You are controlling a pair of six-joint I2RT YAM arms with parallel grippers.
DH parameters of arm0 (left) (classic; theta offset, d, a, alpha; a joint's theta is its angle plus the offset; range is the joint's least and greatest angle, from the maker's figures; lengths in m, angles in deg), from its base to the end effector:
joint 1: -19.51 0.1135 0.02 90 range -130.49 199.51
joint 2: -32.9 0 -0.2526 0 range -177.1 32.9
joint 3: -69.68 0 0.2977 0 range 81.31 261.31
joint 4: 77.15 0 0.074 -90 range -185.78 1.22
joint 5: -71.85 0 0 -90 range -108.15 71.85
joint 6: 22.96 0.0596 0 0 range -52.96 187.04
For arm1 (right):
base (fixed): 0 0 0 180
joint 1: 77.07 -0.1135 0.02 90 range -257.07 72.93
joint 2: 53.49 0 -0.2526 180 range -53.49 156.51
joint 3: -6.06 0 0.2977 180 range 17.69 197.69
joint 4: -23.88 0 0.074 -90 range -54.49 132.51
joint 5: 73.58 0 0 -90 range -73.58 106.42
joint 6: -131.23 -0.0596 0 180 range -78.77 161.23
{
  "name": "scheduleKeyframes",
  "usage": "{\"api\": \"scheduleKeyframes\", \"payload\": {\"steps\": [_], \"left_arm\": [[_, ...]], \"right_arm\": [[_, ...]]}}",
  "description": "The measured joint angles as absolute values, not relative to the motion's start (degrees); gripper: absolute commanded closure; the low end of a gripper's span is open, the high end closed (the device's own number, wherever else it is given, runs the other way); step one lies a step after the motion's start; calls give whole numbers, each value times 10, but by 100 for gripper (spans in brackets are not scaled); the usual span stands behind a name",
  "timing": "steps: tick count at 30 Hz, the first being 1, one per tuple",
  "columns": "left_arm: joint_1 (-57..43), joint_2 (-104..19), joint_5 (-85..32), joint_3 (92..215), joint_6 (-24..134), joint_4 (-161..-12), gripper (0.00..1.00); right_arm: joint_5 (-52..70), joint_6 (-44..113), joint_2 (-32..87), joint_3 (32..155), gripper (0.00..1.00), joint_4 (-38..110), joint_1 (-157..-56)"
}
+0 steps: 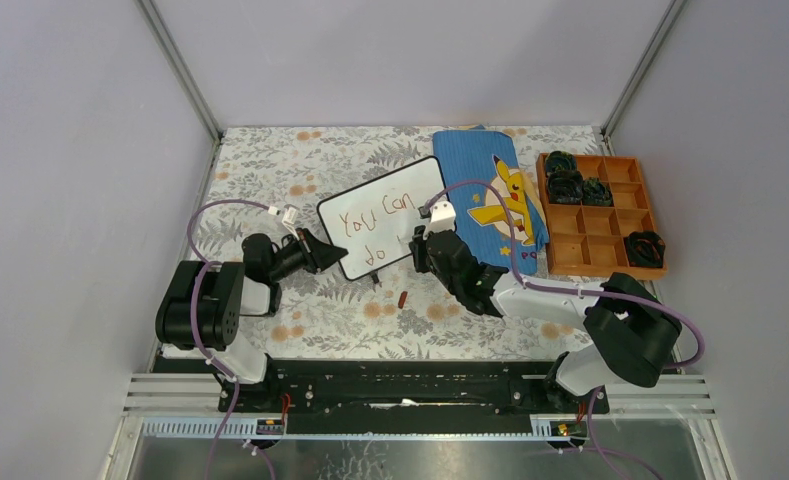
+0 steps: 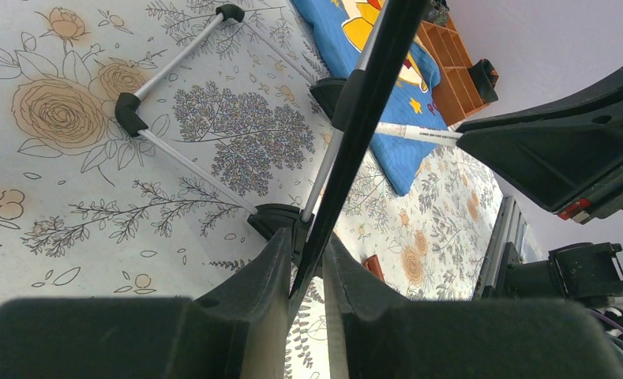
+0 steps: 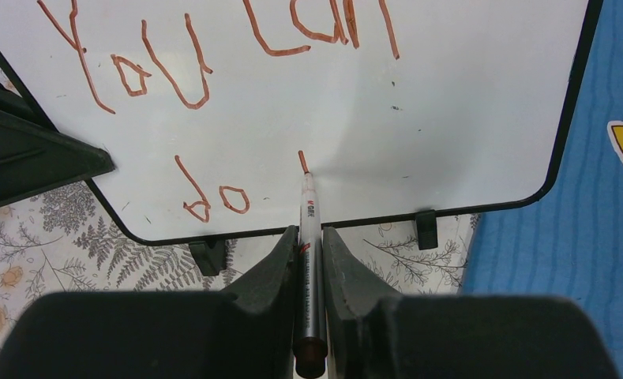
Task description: Write a sentence on the whiteboard
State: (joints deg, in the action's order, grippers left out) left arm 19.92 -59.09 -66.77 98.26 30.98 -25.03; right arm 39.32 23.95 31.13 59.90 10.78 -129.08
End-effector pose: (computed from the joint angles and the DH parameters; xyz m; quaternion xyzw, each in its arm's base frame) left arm 0.2735 -0.0428 0.0775 0.0274 0.7510 -0.4799 0.4527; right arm 0.2490 0.2812 0.1735 -0.1244 0.7902 0.1969 0.5669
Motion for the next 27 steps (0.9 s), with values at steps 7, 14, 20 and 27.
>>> {"api": "scheduleKeyframes", "payload": {"steps": [7,14,20,27], "left_arm": [[199,-591,-668,983,310,-251,74],[199,-591,-668,983,310,-251,74],[199,-591,-668,983,310,-251,74],[199,-591,-668,983,310,-251,74]], "right_arm": [[393,234,311,598,100,119,-1291],[393,234,311,598,100,128,-1291],[399,231,311,598,100,143,-1291],[428,226,311,598,100,166,-1291]]}}
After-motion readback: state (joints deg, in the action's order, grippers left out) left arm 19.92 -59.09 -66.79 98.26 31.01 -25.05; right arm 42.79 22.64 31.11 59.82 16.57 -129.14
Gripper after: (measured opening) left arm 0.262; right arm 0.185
